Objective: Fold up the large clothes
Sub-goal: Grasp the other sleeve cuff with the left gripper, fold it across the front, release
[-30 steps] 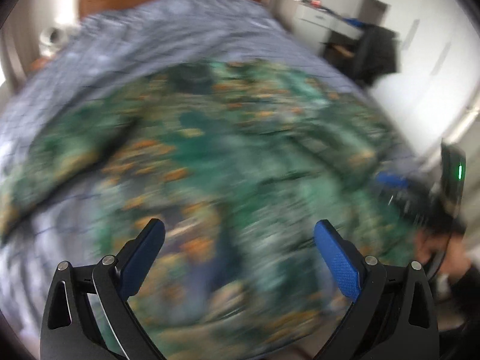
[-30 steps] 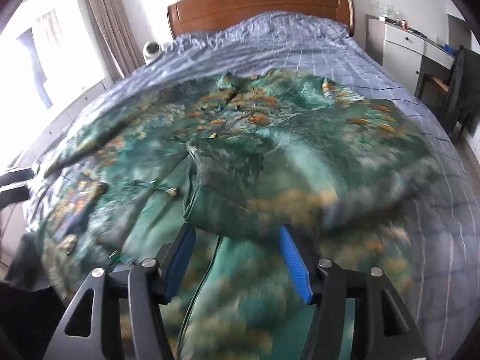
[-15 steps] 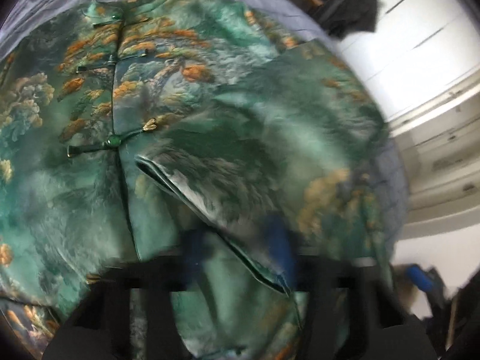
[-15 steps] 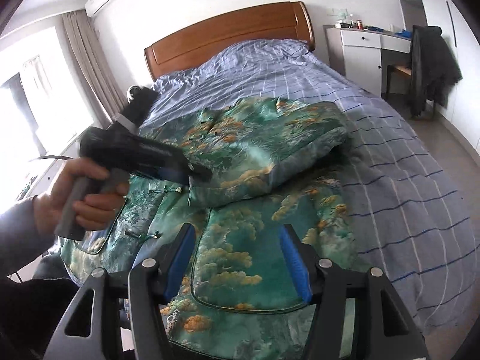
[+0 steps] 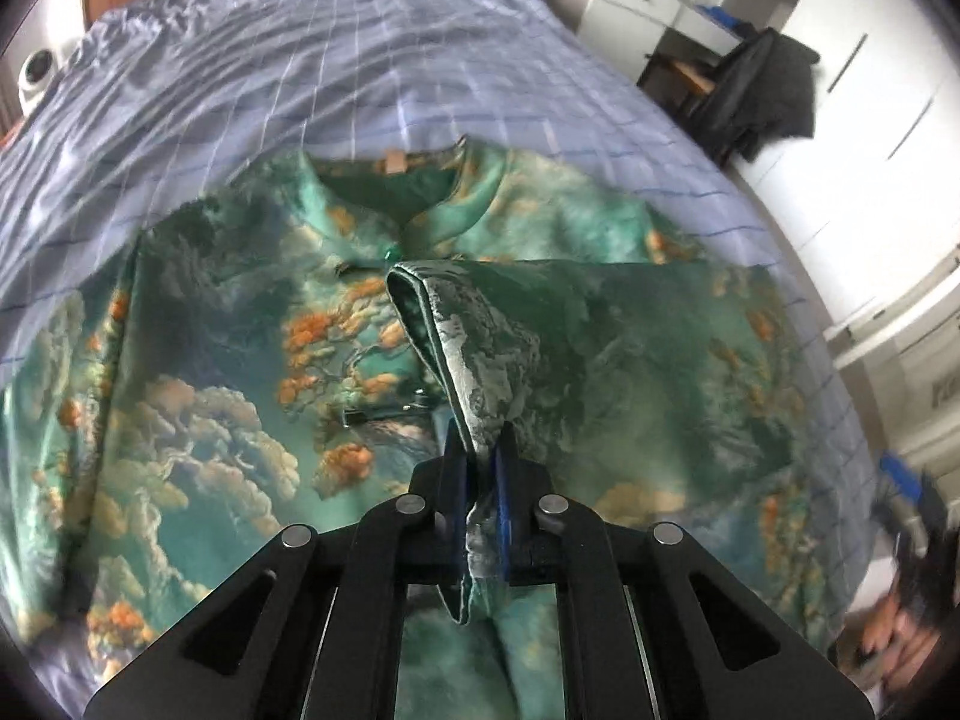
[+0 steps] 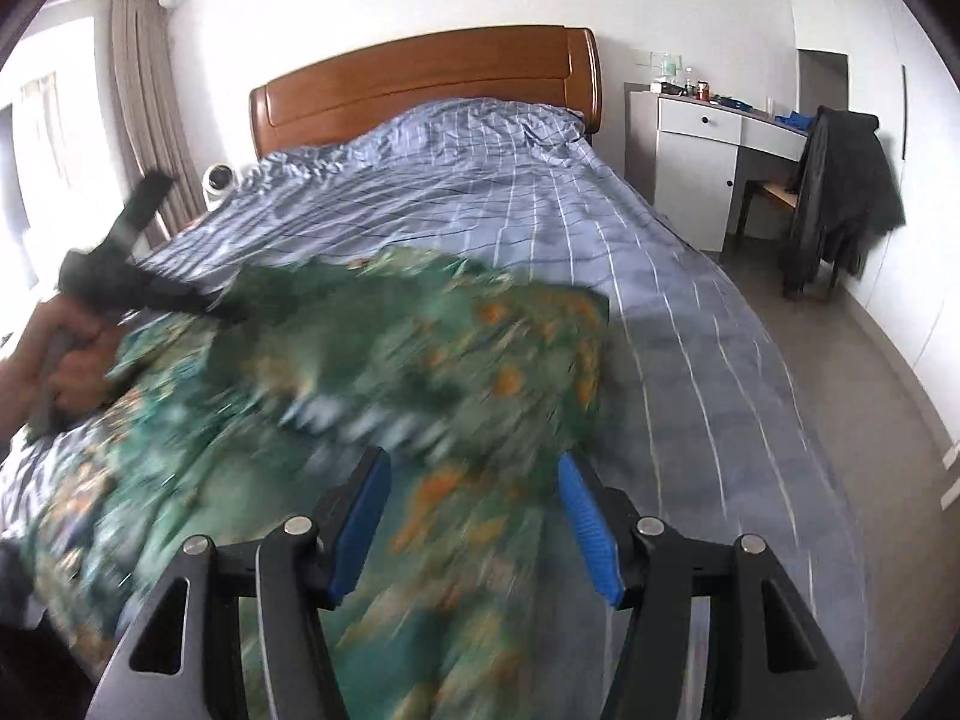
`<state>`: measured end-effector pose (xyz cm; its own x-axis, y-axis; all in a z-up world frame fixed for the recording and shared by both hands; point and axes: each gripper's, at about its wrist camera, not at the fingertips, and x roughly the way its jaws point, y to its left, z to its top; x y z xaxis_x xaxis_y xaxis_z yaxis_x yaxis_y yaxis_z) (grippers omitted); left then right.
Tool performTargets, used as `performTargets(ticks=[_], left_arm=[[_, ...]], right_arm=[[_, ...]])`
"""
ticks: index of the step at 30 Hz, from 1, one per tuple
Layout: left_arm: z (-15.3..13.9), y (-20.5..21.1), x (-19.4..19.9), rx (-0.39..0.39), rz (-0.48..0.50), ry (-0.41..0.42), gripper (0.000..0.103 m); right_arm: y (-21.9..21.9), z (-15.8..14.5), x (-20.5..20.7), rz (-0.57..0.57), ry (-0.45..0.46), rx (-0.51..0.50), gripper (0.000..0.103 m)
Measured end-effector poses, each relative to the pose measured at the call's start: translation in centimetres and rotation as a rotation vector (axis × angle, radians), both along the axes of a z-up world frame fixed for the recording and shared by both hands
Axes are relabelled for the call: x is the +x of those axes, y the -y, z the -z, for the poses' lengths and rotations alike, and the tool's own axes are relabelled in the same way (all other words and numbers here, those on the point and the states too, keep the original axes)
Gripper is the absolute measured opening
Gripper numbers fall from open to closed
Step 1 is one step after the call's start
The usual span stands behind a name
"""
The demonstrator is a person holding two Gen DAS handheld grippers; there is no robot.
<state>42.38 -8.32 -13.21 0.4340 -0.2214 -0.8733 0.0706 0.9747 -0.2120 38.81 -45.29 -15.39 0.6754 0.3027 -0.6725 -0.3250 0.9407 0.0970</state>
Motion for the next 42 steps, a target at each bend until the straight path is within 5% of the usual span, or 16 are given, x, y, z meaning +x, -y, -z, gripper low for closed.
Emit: performTargets(ticks=[3,8,14,19,26,33,36,39,42], left_arm=[[1.7,-0.4,0.2,0.011,-0.006,-0.011,0.006],[3.4,-1.4,-0.3,-0.014,-0.022,-0.026,0.008],[4.7,-0.9,-1.2,0.02,-0.016,-0.006,0.008],[4.3,-1.0,-1.3,0.021,0.0,-0.006,0.008],[4.1,-0.9,-2.7,0.049,0.046,-0.022,0.008],[5.1,-0.7,-2.8,0.058,0.018,-0.033,0.011],[3.6,-1.4,-4.3,0.068,-0.009,-0.018,0.021],[1.7,-2.4,-7.3,0.075,-0.02,0.028,0.042],[0.3,-3.4,-11.1,0.099,-0.018,0.085,0.065]], right_arm=[[-1.1,0.8,6.0,-0.007,-0.031,0.001,0.057],[-3.5,2.4,14.7,-0.035,-0.108,0.008,0.035],[-6.3,8.6,19.8,-0.05,-0.297,-0.034,0.034],[-5.7,8.6,18.7,-0.038,-0.293,-0.009,0.034],[-4.2,6.0,11.1,-0.13,-0.315,0.006,0.034],[-5.1,9.5,10.4,-0.076,-0.375,-0.039,0.034],[-5.4,9.0,10.3,-0.055,-0.368,-0.055,0.034],[-5.2,6.9,8.4,-0.042,-0.329,-0.08,0.036],[-5.1,4.8,5.1,-0.044,-0.297,-0.094,0.057]])
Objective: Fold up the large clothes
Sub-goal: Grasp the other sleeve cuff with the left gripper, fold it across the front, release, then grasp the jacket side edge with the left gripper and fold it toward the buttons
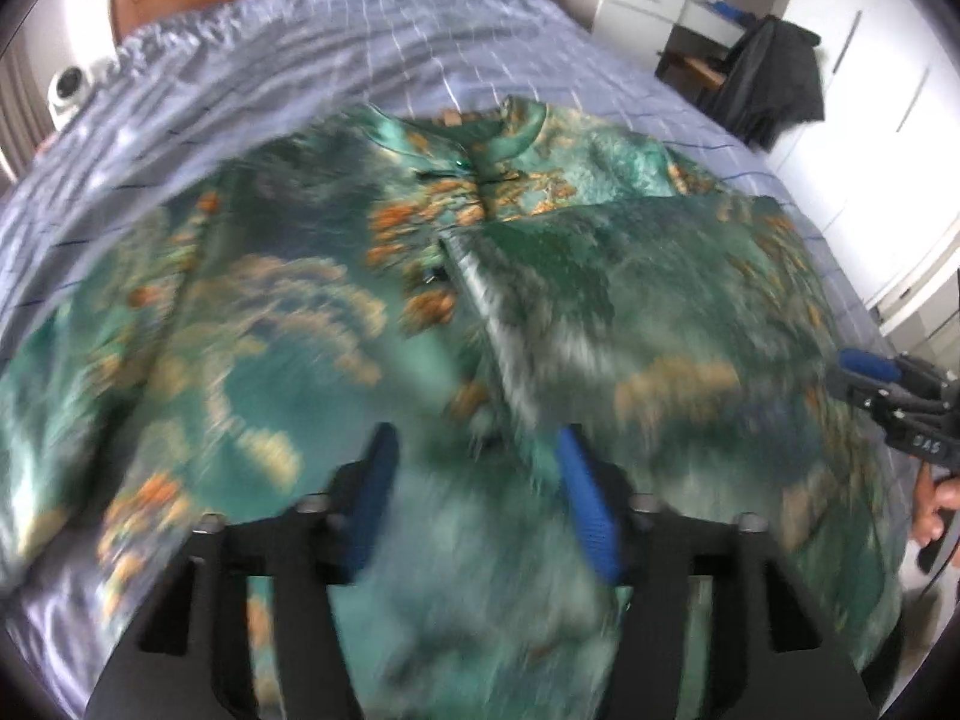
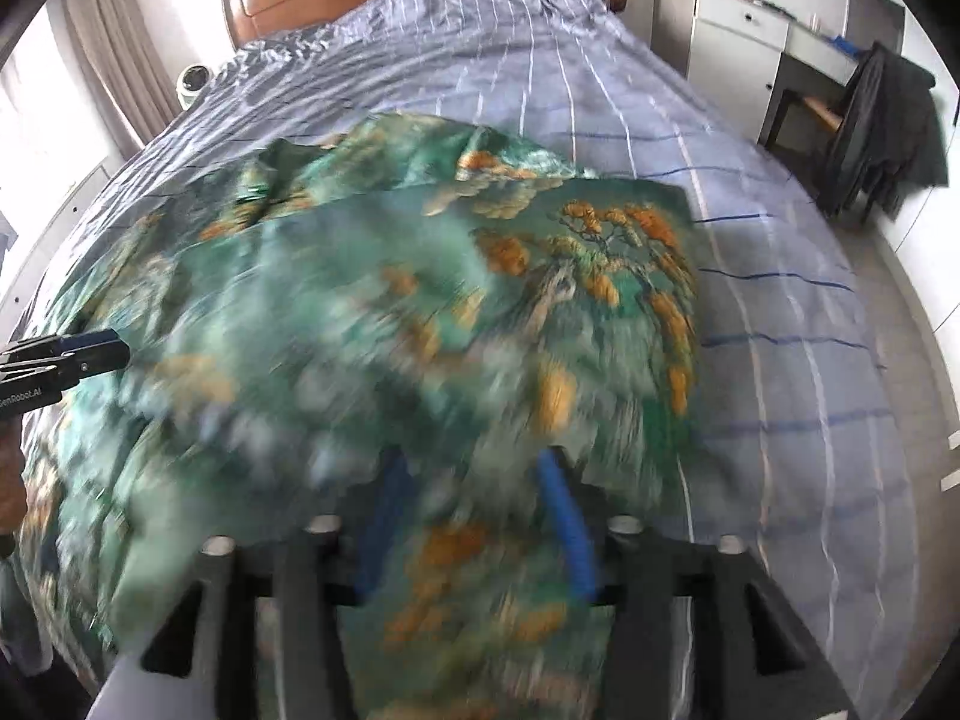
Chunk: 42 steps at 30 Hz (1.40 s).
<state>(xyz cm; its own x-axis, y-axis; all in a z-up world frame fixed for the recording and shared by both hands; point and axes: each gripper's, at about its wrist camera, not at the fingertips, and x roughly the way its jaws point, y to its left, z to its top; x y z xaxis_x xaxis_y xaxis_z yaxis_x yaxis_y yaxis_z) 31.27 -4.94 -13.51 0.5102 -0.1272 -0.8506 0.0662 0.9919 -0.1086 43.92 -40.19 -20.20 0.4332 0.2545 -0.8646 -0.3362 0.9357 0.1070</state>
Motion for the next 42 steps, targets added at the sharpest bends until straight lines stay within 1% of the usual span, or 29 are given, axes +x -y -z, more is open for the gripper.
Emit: performTargets(ticks=[1,2,3,5,7,9,12,14,18,21,25,29,31,33,35,36,42], left_arm=[[-0.4,-0.4,-1.7,0.01,0.002,0.018,0.07],[-0.5,-0.6,-2.9,0.021,0.0,0.024,0.074],[-0.6,-1.0,-4.6,0.036,-0.005,0.031,0.076],[-0.5,-1.7,-7.6,0.062,-0.019,0.041,0.077],[-0.4,-2.5,-9.8,0.087,-0.038,0.043,0.078],[-0.4,-3.3,-12.1,0.109,-0.066,0.043,0.079],[-0.5,-4.7,-14.4,0.123,-0.103,0.05,0.079],[-1.0,-5.9,-15.8,0.134,-0.135,0.069,0.082],[-1.4,-8.5,-17.8,0.136,-0.194,0.096,0.086],[-1.0,-11.1,-18.7,0.121,-0.255,0.091,0.087],[0.2,-15.9,-19.3,0.05,-0.366,0.059,0.087],[0.8,-21.3,-19.6,-0.036,-0.493,0.058,0.087],[1.1,-25.1,-19.6,-0.11,-0.586,0.066,0.087],[1.8,-29.1,-19.6,-0.22,-0.688,0.085,0.087],[2.7,-32.5,-19.4,-0.299,-0.781,0.087,0.087],[3.2,-33.9,-19.2,-0.327,-0.825,0.093,0.087],[5.0,-39.3,-17.9,-0.42,-1.006,0.127,0.087]], right_arm=[[0.0,-0.6,-1.4,0.001,0.006,-0.001,0.061],[-0.1,-1.2,-2.5,0.0,0.013,-0.001,0.062],[-0.3,-1.7,-3.7,-0.005,0.02,0.001,0.062],[-1.0,-2.7,-6.6,-0.015,0.038,-0.001,0.067],[-1.8,-3.4,-9.1,-0.014,0.067,0.002,0.072],[-3.0,-4.0,-12.3,-0.018,0.09,0.015,0.074],[-4.9,-4.4,-16.1,-0.023,0.101,0.059,0.074],[-6.5,-4.5,-18.2,-0.025,0.099,0.105,0.074],[-9.2,-4.8,-21.1,-0.035,0.075,0.177,0.074],[-11.0,-5.3,-22.9,-0.081,0.083,0.176,0.074],[-12.3,-6.5,-24.7,-0.138,0.136,0.115,0.074],[-12.3,-6.9,-25.1,-0.145,0.157,0.097,0.074],[-12.1,-6.7,-25.3,-0.143,0.153,0.096,0.074],[-12.1,-6.6,-25.5,-0.14,0.147,0.095,0.074],[-12.1,-6.4,-25.6,-0.138,0.144,0.09,0.074],[-12.2,-6.3,-25.7,-0.137,0.144,0.087,0.074],[-13.1,-6.2,-26.5,-0.164,0.154,0.052,0.074]])
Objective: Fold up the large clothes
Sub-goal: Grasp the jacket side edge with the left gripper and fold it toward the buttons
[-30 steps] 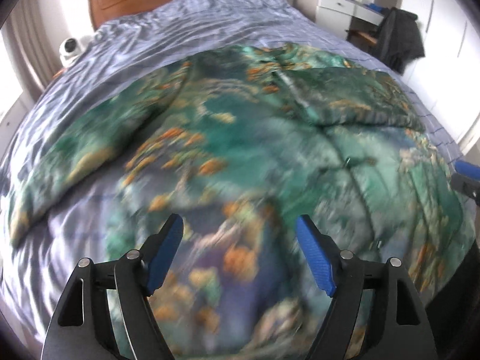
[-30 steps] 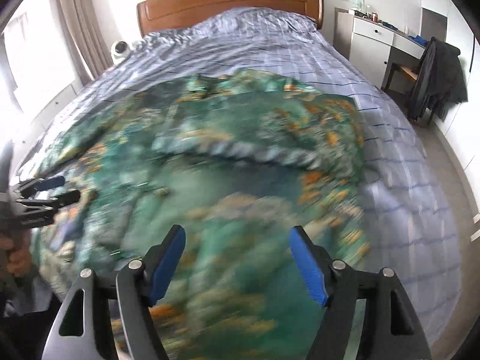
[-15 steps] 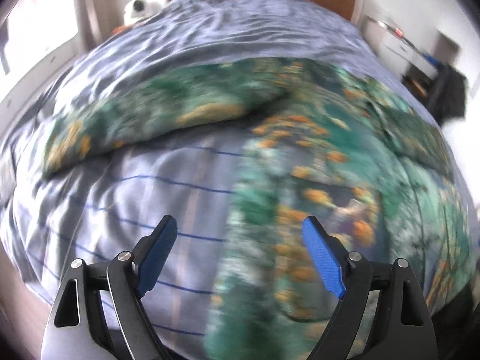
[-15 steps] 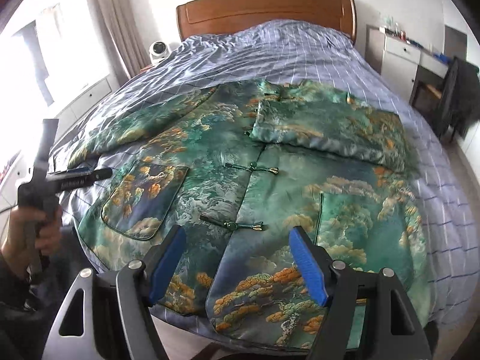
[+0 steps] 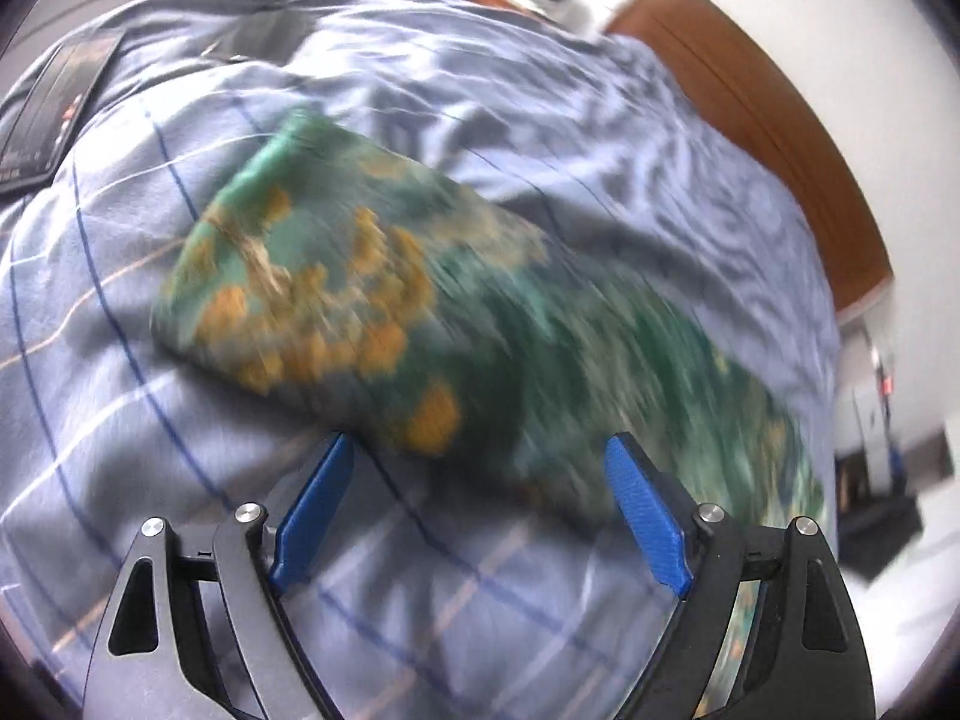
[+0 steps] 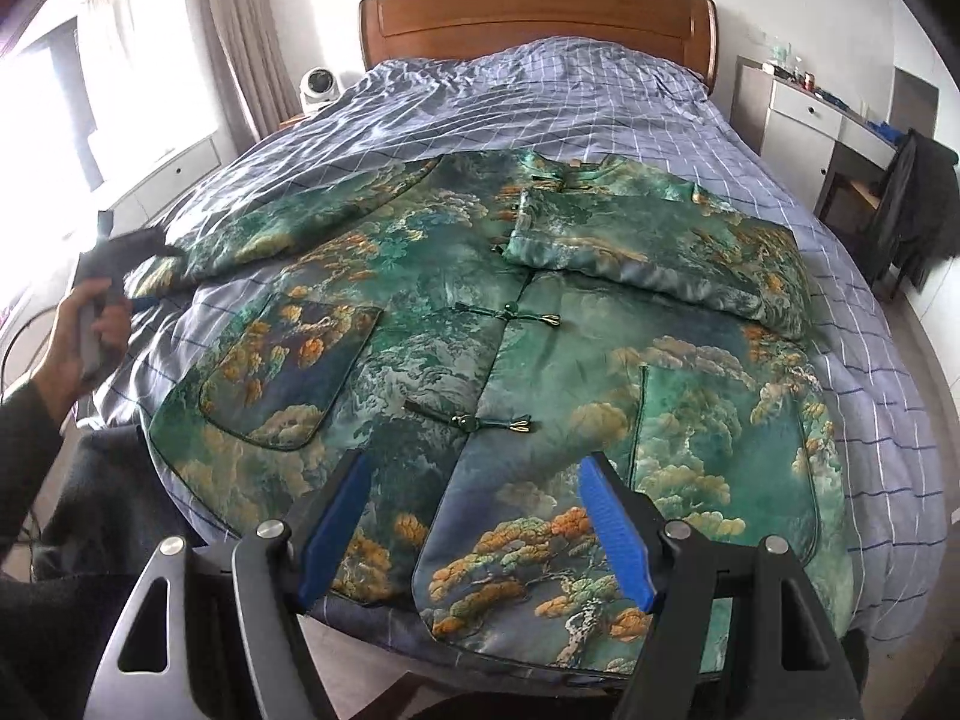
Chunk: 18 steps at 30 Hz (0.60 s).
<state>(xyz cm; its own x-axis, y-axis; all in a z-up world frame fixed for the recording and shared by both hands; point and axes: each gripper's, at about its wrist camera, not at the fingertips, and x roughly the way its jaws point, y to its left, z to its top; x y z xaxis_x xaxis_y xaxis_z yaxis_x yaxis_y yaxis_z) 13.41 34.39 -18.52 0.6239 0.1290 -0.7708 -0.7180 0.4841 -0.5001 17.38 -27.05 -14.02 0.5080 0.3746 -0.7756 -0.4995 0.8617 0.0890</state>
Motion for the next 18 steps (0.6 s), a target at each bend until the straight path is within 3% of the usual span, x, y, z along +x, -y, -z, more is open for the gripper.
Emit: performTargets(ticks=[1,3,5,8,11,15,18], left_arm=[[0.3,-0.5,0.1,-0.011,-0.024,0.008,0.084],[0.5,-1.0,0.4,-0.009,-0.055,0.011,0.069],[0.1,-0.6,0.6,0.056,-0.063,-0.025,0.016],[-2.2,0.9,0.9,0.201,-0.018,-0.037,0.01],[-6.6,5.2,1.9,0.465,0.063,-0.064,0.01],[-12.5,14.9,4.1,0.84,0.271,-0.029,0.009],[-14.2,22.4,5.3,1.055,0.431,0.006,0.009]], right_arm=[[-0.2,0.0,-0.2,-0.007,0.004,-0.007,0.074],[-0.5,-0.1,-0.5,-0.017,0.01,-0.015,0.074],[-0.7,-0.2,-0.8,-0.027,0.019,-0.022,0.074],[-0.7,-0.1,-1.0,-0.028,0.021,-0.017,0.074],[-0.3,0.0,-1.0,-0.016,0.015,0.001,0.074],[0.4,0.3,-0.6,0.006,0.004,0.034,0.074],[0.7,0.3,-0.5,0.02,0.004,0.052,0.074]])
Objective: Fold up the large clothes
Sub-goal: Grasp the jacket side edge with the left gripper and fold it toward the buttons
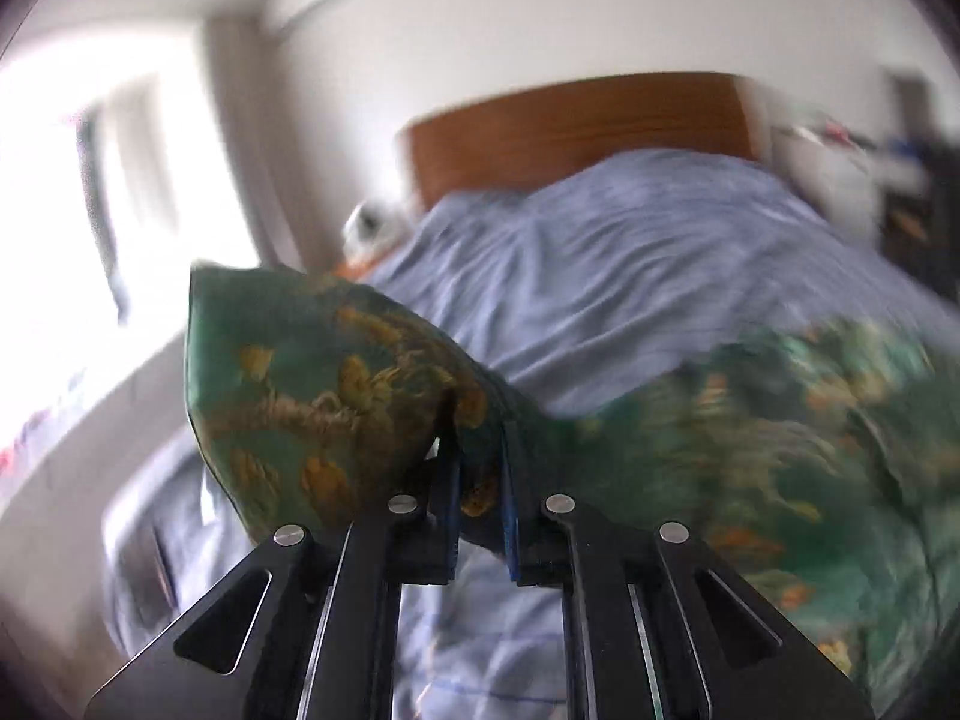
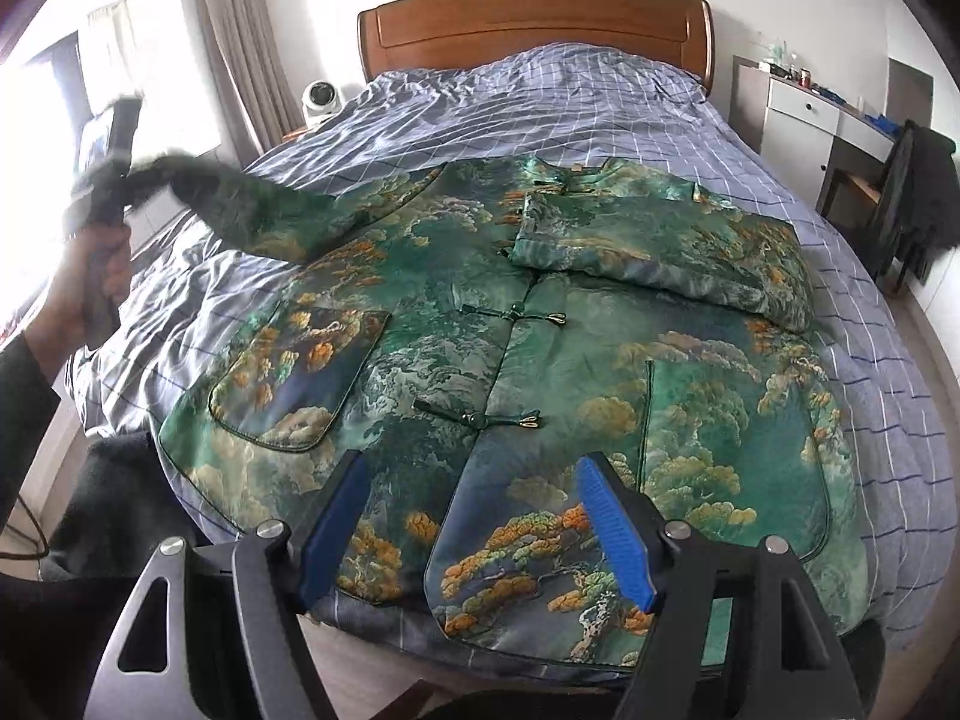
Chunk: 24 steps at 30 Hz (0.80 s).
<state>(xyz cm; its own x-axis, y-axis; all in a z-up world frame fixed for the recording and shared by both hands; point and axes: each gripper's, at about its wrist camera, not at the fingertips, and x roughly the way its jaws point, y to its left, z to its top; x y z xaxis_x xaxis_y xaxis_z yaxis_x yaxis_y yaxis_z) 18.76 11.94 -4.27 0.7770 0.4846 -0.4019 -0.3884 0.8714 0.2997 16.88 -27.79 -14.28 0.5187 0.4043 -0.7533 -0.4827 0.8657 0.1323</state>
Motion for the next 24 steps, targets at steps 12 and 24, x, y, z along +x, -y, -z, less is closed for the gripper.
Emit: performTargets(ticks=[12,24], left_arm=[[12.3,15.5,3.7,0.153,0.386,-0.416,0.022],[11.0,11.5,-6.3,-0.114,0.345,-0.371,0.084]], right_arm=[[2.7,-0.3,0.0,0.075,0.002,0.04,0.074],[0.8,0.6,10.0,0.002,-0.229,0.342,0.074]])
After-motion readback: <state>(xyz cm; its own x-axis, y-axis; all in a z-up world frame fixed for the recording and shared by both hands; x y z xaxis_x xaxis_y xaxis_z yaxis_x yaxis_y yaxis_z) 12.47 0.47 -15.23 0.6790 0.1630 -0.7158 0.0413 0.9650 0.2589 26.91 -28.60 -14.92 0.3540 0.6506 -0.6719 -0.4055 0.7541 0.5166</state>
